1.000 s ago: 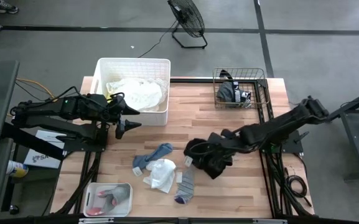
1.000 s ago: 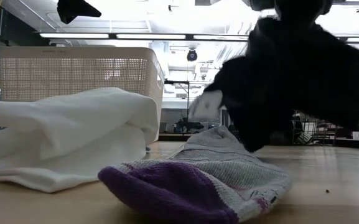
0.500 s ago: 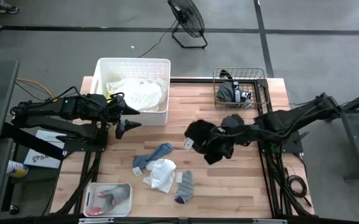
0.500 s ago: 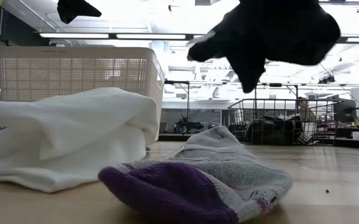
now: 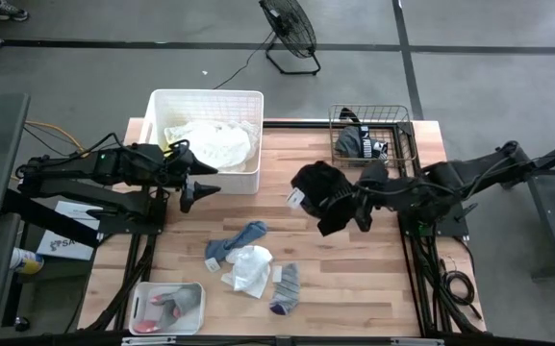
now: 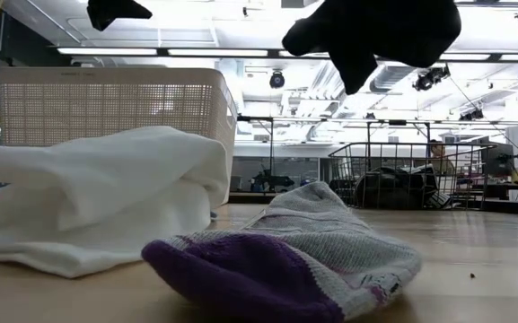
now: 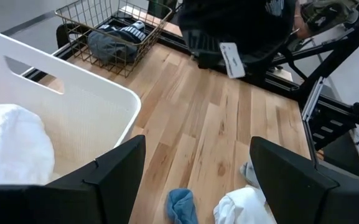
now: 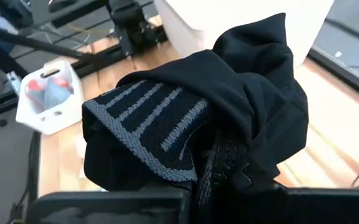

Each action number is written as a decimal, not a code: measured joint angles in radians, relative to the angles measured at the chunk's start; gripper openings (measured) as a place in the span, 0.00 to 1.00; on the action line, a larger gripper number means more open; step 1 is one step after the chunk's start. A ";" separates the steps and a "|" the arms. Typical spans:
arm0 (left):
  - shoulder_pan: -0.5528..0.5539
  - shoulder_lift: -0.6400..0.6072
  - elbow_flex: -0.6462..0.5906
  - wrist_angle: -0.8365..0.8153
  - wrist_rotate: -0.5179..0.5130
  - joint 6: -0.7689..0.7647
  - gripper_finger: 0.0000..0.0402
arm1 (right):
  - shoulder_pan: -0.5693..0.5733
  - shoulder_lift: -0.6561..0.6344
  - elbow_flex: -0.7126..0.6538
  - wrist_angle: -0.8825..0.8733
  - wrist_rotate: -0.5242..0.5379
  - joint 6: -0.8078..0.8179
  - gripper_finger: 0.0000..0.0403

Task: Pick & Place Cloths
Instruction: Put the black boxer shorts into the gold wire basket, then put the white shorts into the gold wire basket

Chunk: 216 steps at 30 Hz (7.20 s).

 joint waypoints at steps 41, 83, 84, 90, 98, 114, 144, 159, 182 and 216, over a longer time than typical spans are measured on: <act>0.000 0.002 0.000 -0.002 -0.008 0.000 0.71 | -0.594 0.003 0.000 -0.247 0.346 0.347 0.04; 0.000 0.002 0.000 -0.005 -0.024 -0.022 0.71 | -1.109 0.604 0.000 -0.160 -0.080 0.289 0.04; 0.000 0.002 0.000 -0.005 -0.024 -0.025 0.71 | -1.111 0.620 0.000 -0.156 -0.090 0.285 0.04; 0.000 0.002 0.000 -0.005 -0.025 -0.029 0.71 | -1.132 0.698 0.000 -0.109 -0.184 0.221 0.04; 0.000 0.002 0.000 -0.005 -0.027 -0.030 0.71 | -1.144 0.735 0.000 -0.108 -0.204 0.178 0.05; 0.000 0.002 0.000 -0.005 -0.027 -0.030 0.71 | -1.150 0.685 0.000 -0.169 -0.189 0.161 0.45; 0.000 0.002 0.000 -0.005 -0.026 -0.029 0.71 | -1.119 0.155 0.000 -0.212 -0.204 0.085 0.77; 0.000 0.065 0.001 -0.022 0.101 -0.018 0.71 | -0.875 0.097 0.000 -0.274 -0.232 0.114 0.77; -0.106 0.508 0.001 0.049 0.415 0.316 0.71 | -0.612 0.097 0.000 -0.271 -0.144 0.166 0.77; -0.242 0.826 0.003 0.287 0.262 0.428 0.71 | -0.554 0.097 0.000 -0.274 -0.127 0.192 0.77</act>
